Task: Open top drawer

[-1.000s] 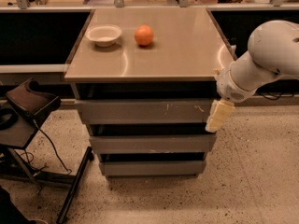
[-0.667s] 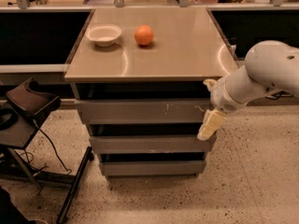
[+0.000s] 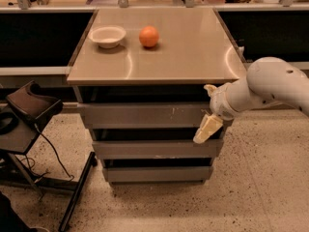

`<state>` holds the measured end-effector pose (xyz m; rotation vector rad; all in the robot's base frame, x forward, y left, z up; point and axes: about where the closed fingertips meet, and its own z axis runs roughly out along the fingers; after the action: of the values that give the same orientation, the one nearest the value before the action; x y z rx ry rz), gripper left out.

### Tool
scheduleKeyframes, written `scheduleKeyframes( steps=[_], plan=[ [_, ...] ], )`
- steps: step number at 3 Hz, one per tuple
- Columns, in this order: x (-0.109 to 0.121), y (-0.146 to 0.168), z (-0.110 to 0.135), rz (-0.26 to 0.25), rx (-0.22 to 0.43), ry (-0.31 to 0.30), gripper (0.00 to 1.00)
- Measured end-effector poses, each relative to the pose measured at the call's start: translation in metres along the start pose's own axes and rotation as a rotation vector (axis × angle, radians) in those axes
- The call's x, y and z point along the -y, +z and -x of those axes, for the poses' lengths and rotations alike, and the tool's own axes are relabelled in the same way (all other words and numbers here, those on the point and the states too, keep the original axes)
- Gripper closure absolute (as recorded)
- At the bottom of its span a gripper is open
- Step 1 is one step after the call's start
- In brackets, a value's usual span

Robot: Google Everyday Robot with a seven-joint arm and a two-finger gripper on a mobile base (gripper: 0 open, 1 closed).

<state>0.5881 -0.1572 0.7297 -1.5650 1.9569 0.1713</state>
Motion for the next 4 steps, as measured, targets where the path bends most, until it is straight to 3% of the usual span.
scheduleKeyframes(
  steps=[1,2,3,4],
  plan=[
    [0.014,0.072,0.02,0.07,0.058,0.008,0.0],
    [0.015,0.075,0.021,0.073,0.061,0.007,0.0],
    [0.012,0.086,0.022,0.057,0.006,-0.012,0.0],
    [0.011,0.131,0.02,0.097,-0.047,0.004,0.0]
  ],
)
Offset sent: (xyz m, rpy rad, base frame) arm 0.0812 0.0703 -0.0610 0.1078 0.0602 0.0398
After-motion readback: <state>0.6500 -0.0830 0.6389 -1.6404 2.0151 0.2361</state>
